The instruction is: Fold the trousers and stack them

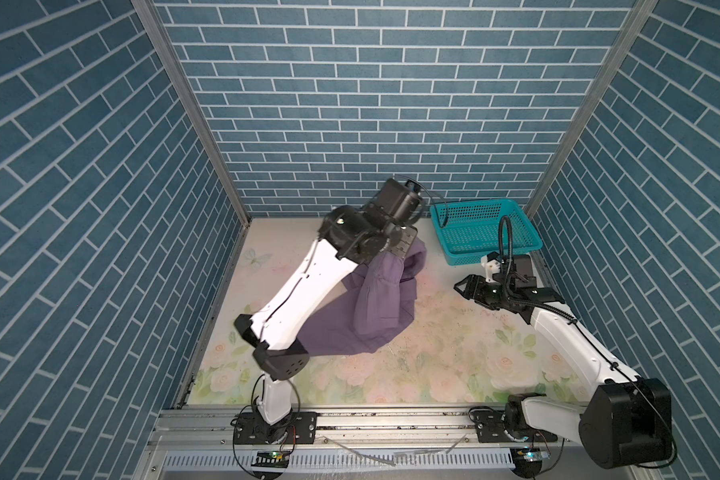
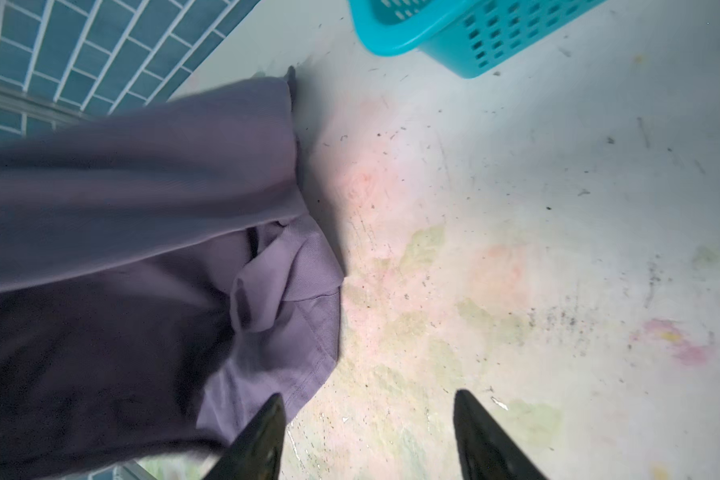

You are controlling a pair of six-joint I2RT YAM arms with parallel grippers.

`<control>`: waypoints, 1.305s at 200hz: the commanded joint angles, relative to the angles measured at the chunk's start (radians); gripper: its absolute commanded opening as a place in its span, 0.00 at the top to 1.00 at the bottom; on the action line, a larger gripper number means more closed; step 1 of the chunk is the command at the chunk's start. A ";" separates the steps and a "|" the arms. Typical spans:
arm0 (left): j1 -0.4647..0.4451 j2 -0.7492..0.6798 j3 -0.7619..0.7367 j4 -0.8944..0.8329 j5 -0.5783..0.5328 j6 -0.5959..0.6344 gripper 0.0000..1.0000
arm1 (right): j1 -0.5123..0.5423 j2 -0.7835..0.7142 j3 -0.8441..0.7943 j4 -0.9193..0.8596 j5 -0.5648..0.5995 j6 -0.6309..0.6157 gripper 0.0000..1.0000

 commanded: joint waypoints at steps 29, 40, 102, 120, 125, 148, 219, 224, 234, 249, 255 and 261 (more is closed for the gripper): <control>-0.001 -0.228 -0.065 0.022 -0.256 0.090 0.98 | 0.185 0.064 0.124 0.089 0.054 -0.093 0.34; -0.001 -0.267 -0.077 0.025 -0.274 0.099 0.97 | 0.232 0.094 0.152 0.108 0.074 -0.121 0.33; 0.000 -0.381 -0.119 0.024 -0.361 0.127 0.97 | 0.510 0.384 0.402 0.191 0.114 -0.185 0.32; 0.001 -0.379 -0.105 0.020 -0.378 0.141 0.96 | 0.568 0.480 0.469 0.240 0.083 -0.186 0.31; 0.001 -0.376 -0.096 0.014 -0.381 0.142 0.96 | 0.574 0.509 0.493 0.248 0.071 -0.186 0.31; 0.004 -0.358 -0.040 -0.031 -0.384 0.143 0.95 | 0.577 0.645 0.602 0.285 0.107 -0.191 0.31; 0.088 -0.385 -0.023 -0.059 -0.367 0.130 0.93 | 0.536 0.707 0.669 0.279 0.209 -0.218 0.29; 0.097 -0.387 -0.023 -0.058 -0.362 0.130 0.93 | 0.535 0.678 0.630 0.296 0.230 -0.220 0.28; 0.112 -0.387 -0.025 -0.057 -0.350 0.130 0.93 | 0.534 0.625 0.555 0.331 0.270 -0.217 0.26; 0.120 -0.387 -0.027 -0.055 -0.335 0.130 0.93 | 0.538 0.572 0.487 0.376 0.272 -0.215 0.25; 0.121 -0.388 -0.030 -0.054 -0.333 0.130 0.93 | 0.538 0.564 0.476 0.386 0.267 -0.210 0.26; 0.121 -0.390 -0.032 -0.052 -0.332 0.131 0.93 | 0.541 0.564 0.476 0.388 0.262 -0.207 0.27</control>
